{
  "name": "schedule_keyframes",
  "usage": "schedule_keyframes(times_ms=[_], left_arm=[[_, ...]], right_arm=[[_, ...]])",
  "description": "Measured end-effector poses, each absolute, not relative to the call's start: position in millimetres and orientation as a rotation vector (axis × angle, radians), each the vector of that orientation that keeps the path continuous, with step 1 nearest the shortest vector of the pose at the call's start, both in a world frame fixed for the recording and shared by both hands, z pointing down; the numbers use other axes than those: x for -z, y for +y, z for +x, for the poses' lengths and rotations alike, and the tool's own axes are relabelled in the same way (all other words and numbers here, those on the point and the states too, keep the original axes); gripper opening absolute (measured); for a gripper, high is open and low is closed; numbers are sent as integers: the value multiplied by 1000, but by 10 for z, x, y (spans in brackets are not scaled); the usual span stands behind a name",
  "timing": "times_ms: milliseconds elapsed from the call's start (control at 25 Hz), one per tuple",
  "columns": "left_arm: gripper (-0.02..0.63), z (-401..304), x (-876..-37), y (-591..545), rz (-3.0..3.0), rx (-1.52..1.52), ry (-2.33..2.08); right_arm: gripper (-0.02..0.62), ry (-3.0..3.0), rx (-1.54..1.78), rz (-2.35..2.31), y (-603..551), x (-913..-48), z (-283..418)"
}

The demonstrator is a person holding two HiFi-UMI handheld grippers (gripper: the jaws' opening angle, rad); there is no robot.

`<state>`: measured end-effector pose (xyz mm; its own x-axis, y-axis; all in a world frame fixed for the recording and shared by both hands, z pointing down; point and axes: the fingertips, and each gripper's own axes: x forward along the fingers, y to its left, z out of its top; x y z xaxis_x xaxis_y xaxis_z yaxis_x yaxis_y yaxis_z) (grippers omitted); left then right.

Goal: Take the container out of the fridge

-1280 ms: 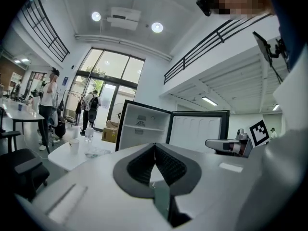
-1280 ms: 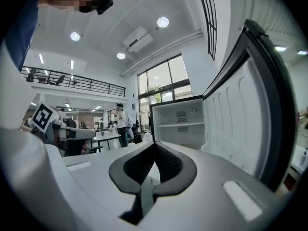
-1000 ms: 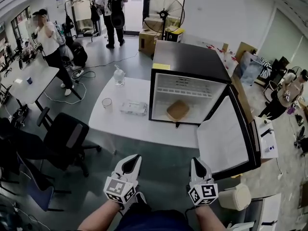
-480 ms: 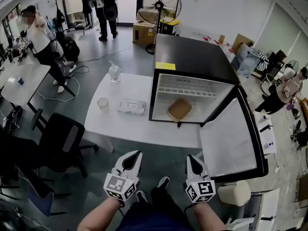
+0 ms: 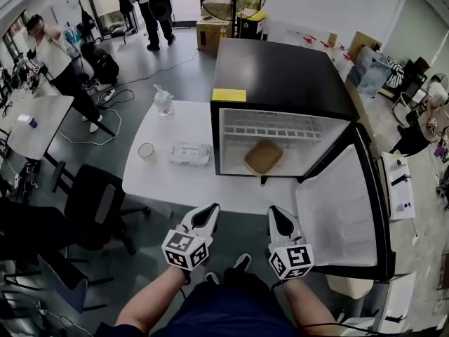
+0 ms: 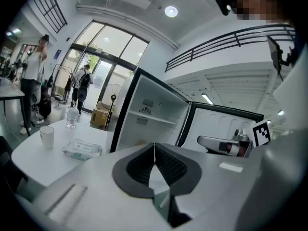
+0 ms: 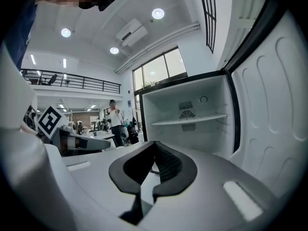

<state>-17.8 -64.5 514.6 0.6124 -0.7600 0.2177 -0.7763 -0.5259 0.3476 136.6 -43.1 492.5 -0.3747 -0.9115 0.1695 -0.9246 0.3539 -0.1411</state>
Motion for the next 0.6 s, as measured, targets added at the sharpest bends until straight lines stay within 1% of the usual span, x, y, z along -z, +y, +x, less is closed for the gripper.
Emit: schedule_keyframes(times_ms=[280, 600], left_arm=[[9, 247, -5628, -1251, 2184, -3, -1065], [60, 583, -6237, -1824, 1861, 81, -925]], right_arm=[[6, -2515, -363, 1710, -739, -5079, 1582], [6, -2415, -402, 1783, -812, -5111, 1695]])
